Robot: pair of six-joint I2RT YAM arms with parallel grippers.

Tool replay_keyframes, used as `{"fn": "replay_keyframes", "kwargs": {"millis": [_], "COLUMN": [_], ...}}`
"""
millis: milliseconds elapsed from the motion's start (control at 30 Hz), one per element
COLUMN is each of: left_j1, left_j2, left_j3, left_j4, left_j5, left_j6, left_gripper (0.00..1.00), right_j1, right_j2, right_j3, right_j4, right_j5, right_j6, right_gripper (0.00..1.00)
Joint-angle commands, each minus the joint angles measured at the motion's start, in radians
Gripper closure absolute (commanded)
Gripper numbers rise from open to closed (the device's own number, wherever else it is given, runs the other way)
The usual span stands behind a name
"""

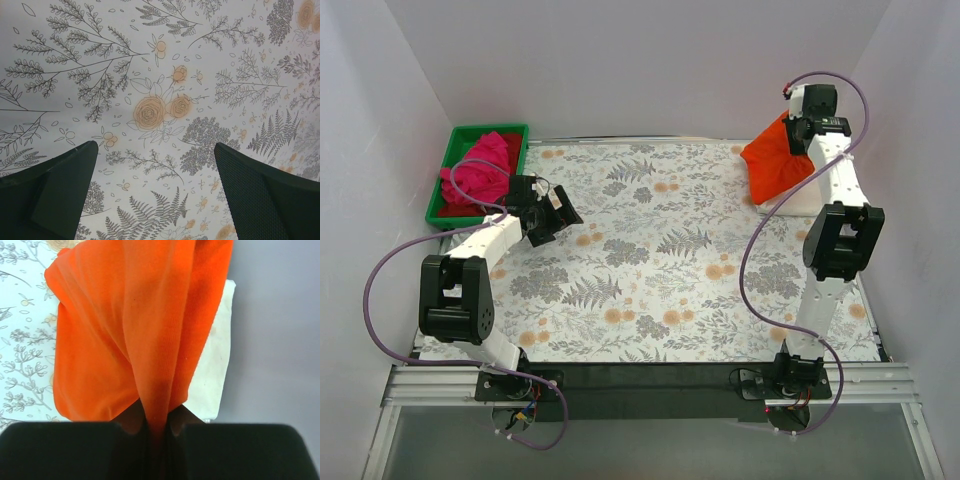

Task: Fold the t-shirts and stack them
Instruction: Neatly place the folded tshirt to the corner

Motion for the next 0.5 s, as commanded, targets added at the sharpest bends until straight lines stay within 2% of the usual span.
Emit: {"fn": "replay_keyframes", "kwargs": {"millis": [0, 333, 467], "left_j1": [-0.001, -0.001, -0.001], "left_j2": [0.008, 0.04, 0.048], "left_j3": [0.021, 0.021, 0.019], "left_j4": [-0.002, -0.002, -0.002], "left_j5": [0.02, 0.062, 0.073], "left_j6": [0.007, 0.004, 0.002], "left_gripper": [0.04, 0.05, 0.05], "right_j1": [-0.044, -0.091, -0.104], "right_j2": [0.007, 0.139, 0.176], "right_j3": [-0.014, -0.04, -0.057], "right_j4": [0.083, 0.159, 0.187], "right_j5": [-0.02, 0.046, 0.066], "right_j6": [0.009, -0.003, -0.008], "right_gripper": [0.98, 0.96, 0.88]}}
